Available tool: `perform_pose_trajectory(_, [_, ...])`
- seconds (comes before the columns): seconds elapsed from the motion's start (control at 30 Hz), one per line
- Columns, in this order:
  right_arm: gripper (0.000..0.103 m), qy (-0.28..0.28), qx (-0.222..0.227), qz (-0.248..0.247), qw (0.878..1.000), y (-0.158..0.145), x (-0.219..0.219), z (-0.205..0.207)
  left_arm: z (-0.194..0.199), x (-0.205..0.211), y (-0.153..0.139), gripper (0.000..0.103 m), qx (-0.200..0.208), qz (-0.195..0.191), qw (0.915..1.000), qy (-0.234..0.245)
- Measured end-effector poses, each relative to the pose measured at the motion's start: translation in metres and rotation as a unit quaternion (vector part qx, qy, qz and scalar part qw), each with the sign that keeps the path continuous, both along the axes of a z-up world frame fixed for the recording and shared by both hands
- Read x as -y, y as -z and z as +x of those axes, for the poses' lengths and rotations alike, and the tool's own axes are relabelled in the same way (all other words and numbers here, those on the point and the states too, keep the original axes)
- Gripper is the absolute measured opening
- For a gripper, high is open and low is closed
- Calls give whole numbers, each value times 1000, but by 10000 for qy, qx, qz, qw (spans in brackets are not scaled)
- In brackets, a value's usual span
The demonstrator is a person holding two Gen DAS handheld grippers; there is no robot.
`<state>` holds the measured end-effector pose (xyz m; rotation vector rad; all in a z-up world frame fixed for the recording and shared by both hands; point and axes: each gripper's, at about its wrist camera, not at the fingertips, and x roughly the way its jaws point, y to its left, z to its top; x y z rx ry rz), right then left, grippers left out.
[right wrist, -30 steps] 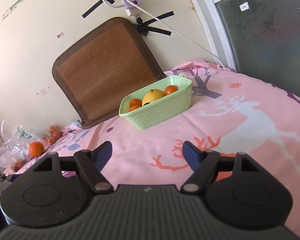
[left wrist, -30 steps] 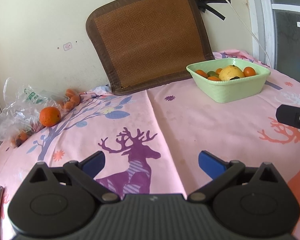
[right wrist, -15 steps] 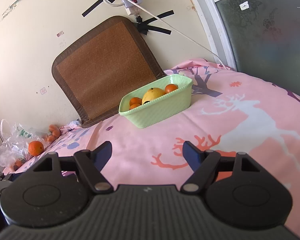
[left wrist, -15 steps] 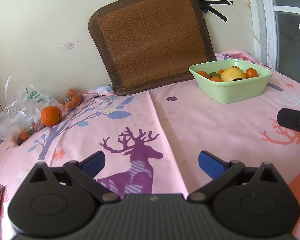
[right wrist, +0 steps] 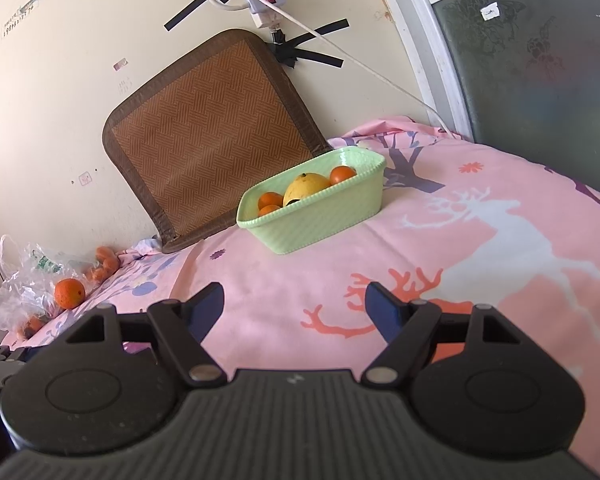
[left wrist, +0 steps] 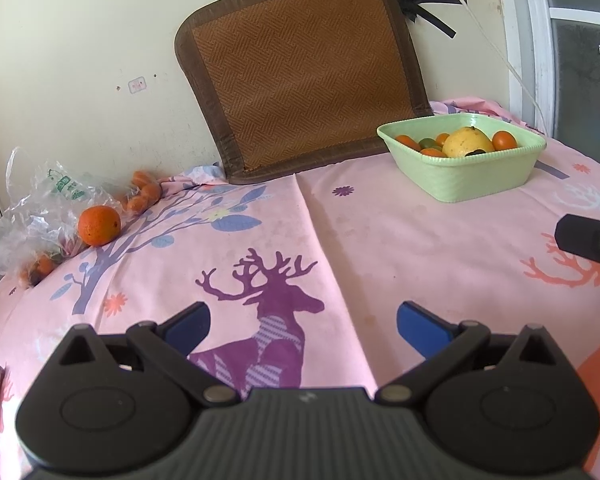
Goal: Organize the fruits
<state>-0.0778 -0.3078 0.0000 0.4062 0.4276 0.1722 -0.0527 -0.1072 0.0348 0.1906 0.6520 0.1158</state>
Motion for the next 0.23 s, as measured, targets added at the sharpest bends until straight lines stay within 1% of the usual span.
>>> perform_pose_trajectory(0.1, [80, 4, 13, -18, 10000, 0, -1, 0, 1, -1, 0, 103, -37, -100, 9999, 84])
perform_pose_trajectory(0.23, [80, 1, 126, -160, 9998, 0, -4, -1, 0, -3, -1, 103, -22, -232, 9995, 193])
